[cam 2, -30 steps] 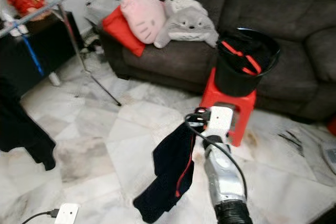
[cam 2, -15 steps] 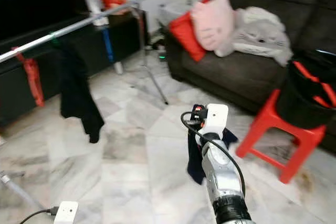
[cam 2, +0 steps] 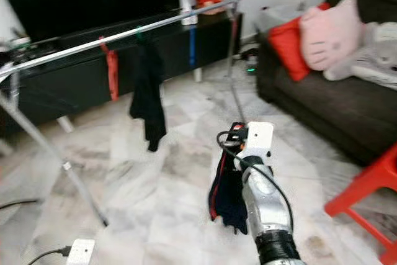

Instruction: Hang hanger

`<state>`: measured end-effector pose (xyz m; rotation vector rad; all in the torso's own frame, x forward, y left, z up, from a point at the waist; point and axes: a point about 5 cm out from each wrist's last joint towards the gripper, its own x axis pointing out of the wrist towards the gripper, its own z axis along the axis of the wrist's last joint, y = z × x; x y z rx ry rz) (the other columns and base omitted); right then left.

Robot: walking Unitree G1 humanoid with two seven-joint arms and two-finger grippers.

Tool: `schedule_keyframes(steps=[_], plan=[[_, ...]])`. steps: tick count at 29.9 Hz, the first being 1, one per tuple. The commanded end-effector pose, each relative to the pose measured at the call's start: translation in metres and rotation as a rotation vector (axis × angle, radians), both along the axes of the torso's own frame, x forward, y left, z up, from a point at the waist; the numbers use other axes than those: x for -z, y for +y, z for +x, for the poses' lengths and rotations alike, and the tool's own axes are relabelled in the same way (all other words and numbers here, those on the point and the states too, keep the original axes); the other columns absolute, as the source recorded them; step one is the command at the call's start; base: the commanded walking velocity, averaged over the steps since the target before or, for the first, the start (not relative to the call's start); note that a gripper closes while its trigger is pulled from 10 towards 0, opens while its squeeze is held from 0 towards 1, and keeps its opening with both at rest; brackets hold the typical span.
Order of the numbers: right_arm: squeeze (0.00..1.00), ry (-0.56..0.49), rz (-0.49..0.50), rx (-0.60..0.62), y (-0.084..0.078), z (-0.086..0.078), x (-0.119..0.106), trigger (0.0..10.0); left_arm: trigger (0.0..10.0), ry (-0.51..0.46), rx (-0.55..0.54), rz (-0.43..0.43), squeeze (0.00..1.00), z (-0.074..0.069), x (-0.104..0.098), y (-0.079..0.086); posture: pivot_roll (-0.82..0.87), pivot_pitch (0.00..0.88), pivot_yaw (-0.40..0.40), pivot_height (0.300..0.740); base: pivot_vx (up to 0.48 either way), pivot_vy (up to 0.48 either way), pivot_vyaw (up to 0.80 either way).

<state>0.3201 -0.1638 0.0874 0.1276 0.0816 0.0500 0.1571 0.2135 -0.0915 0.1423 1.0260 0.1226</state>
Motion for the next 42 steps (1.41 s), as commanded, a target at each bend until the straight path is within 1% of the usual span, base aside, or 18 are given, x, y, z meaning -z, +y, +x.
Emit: schedule_keyframes(steps=[1,7,15,20,23,25,26,27,29,30,35,42], plan=[[0.0,-0.035,0.012,-0.028,0.01,0.003,-0.007,10.0,10.0,-0.002,-0.019,0.015,0.0,0.001,-0.001,0.005,-0.03,0.0,0.005,0.74,0.0,0.0,0.8],[0.0,-0.032,0.014,-0.034,0.012,0.004,-0.006,10.0,10.0,-0.002,-0.033,0.013,0.0,0.0,-0.001,0.005,-0.03,0.0,0.005,0.74,0.0,0.0,0.8],[0.0,0.022,0.021,-0.009,0.006,0.002,0.006,10.0,10.0,-0.002,-0.036,-0.008,0.0,-0.003,0.001,0.003,-0.04,0.0,0.007,0.74,0.0,0.0,0.0],[0.0,0.095,0.002,-0.007,0.004,-0.002,0.022,10.0,10.0,-0.008,-0.037,-0.02,0.0,-0.004,0.001,0.001,-0.04,0.0,-0.002,0.74,0.049,0.0,0.0],[0.0,0.136,0.019,0.001,0.003,-0.004,0.032,10.0,10.0,-0.008,-0.039,-0.022,0.0,-0.005,0.001,0.001,-0.04,0.0,-0.004,0.74,0.255,0.0,0.0],[0.0,0.18,0.033,0.018,0.0,-0.009,0.044,10.0,10.0,-0.007,-0.04,-0.024,0.0,-0.005,0.001,0.001,-0.04,0.0,-0.004,0.74,0.266,0.0,0.0],[0.0,0.18,0.033,0.018,0.0,-0.009,0.044,10.0,10.0,-0.007,-0.04,-0.024,0.0,-0.005,0.001,0.001,-0.04,0.0,-0.004,0.74,0.266,0.0,0.0],[0.0,0.222,0.017,0.047,-0.008,-0.015,0.056,10.0,10.0,-0.006,-0.039,-0.026,0.0,-0.005,0.002,0.001,-0.03,0.0,-0.005,0.74,0.266,0.0,0.0],[0.0,0.249,0.011,0.063,-0.012,-0.018,0.062,10.0,10.0,-0.006,-0.038,-0.027,0.0,-0.005,0.002,0.001,-0.03,0.0,-0.005,0.74,0.262,0.0,0.0],[0.0,0.265,-0.01,0.078,-0.015,-0.02,0.066,10.0,10.0,-0.007,-0.038,-0.028,0.0,-0.005,0.002,0.001,-0.03,0.0,-0.005,0.74,0.262,0.0,0.0],[0.0,0.246,-0.003,0.137,-0.024,-0.023,0.067,10.0,10.0,-0.007,-0.036,-0.029,0.0,-0.006,0.002,0.002,-0.03,0.0,0.0,0.74,0.265,0.0,0.0],[0.0,0.223,-0.013,0.156,-0.026,-0.02,0.065,10.0,10.0,-0.006,-0.029,-0.027,0.0,-0.005,0.001,0.003,-0.03,0.0,0.003,0.74,0.296,0.0,0.0]])
